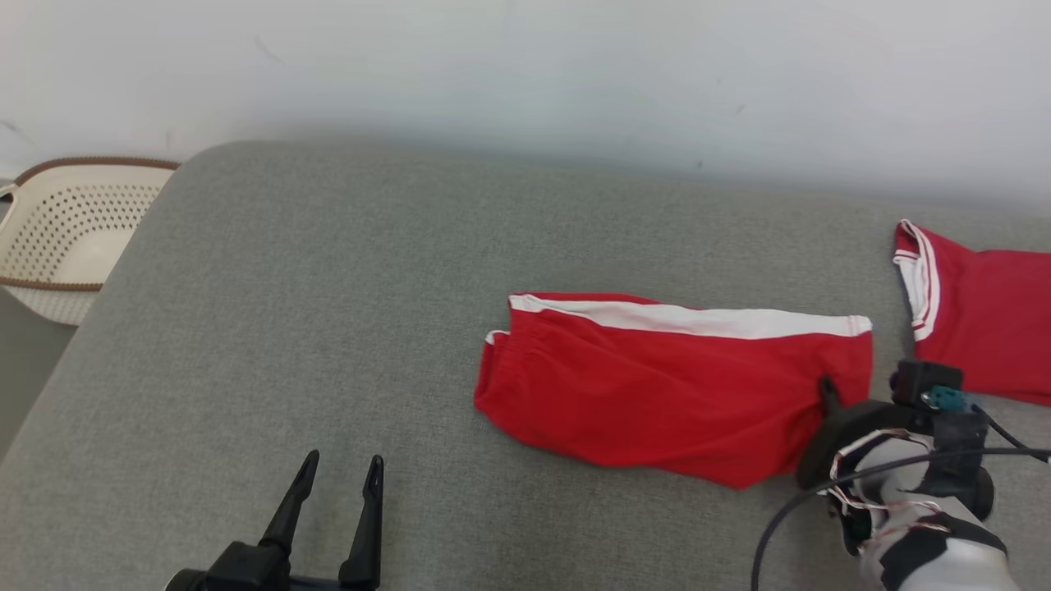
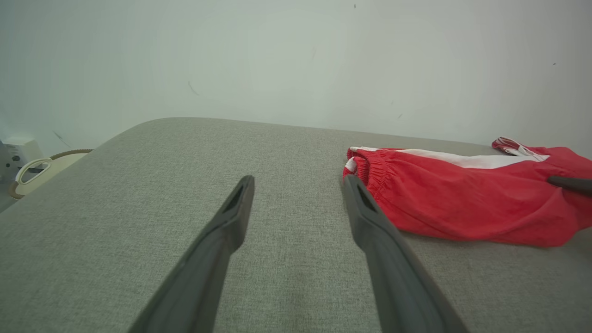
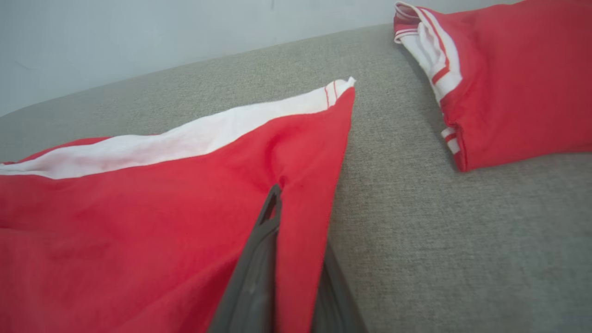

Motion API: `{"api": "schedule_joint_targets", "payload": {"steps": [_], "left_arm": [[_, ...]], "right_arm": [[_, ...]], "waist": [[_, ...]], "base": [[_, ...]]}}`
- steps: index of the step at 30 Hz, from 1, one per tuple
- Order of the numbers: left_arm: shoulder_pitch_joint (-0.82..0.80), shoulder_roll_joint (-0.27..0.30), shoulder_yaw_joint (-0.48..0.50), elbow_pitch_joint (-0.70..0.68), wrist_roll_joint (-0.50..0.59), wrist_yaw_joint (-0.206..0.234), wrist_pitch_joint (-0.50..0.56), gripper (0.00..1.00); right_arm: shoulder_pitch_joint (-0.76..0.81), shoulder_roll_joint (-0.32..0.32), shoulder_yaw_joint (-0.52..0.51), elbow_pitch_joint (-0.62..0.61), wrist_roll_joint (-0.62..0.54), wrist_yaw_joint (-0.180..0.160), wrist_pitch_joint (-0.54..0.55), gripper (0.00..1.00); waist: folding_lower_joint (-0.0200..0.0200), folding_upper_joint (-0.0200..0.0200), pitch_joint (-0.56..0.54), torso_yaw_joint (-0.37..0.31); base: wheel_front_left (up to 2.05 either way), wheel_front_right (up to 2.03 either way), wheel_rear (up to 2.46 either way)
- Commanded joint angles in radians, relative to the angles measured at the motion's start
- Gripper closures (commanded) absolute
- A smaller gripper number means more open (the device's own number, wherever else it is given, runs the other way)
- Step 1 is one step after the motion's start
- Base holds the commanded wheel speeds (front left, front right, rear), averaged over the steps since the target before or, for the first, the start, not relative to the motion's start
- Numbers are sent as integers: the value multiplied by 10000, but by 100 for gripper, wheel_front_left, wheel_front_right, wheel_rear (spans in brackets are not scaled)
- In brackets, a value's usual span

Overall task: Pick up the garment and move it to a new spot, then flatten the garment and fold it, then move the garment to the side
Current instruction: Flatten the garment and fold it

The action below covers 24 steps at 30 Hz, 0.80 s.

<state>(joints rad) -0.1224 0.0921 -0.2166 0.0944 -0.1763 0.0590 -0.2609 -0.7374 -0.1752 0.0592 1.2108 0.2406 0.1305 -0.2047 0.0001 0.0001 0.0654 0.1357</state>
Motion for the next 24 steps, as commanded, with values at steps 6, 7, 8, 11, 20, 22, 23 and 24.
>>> {"api": "schedule_joint_targets", "payload": {"steps": [6, 7, 8, 11, 20, 22, 23, 24], "left_arm": [[348, 76, 154, -104, 57, 54, -61, 0], [378, 59, 155, -109, 51, 51, -61, 0], [406, 40, 152, -124, 46, 53, -61, 0], [447, -18, 95, -101, 55, 21, -61, 0], [433, -74, -53, 10, 97, -104, -61, 0], [449, -95, -91, 21, 101, -119, -61, 0], [446, -107, -119, 36, 99, -99, -61, 0], [435, -119, -150, 52, 97, -115, -61, 0]], "right_arm": [[521, -522, 771, -535, 496, 5, -269, 100], [578, -571, 893, -625, 630, 5, -270, 100], [618, -607, 1025, -760, 768, 5, -282, 100], [704, -662, 1611, -1334, 1216, 5, -280, 100], [788, -206, 3174, -2722, 1797, 5, 108, 100], [761, -27, 3456, -2977, 1959, 5, 216, 100], [766, 72, 3570, -3080, 2038, 5, 279, 100], [767, 171, 3674, -3148, 2113, 5, 331, 100]], "waist": [[-1, -1, -281, -320], [-1, -1, -301, -345], [-1, -1, -322, -365], [-1, -1, -399, -381], [-1, -1, -552, -84], [-1, -1, -557, 6], [-1, -1, -558, 58], [-1, -1, -555, 115]], "base": [[0, 0, 0], [0, 0, 0], [0, 0, 0], [0, 0, 0], [0, 0, 0], [0, 0, 0], [0, 0, 0], [0, 0, 0]]}}
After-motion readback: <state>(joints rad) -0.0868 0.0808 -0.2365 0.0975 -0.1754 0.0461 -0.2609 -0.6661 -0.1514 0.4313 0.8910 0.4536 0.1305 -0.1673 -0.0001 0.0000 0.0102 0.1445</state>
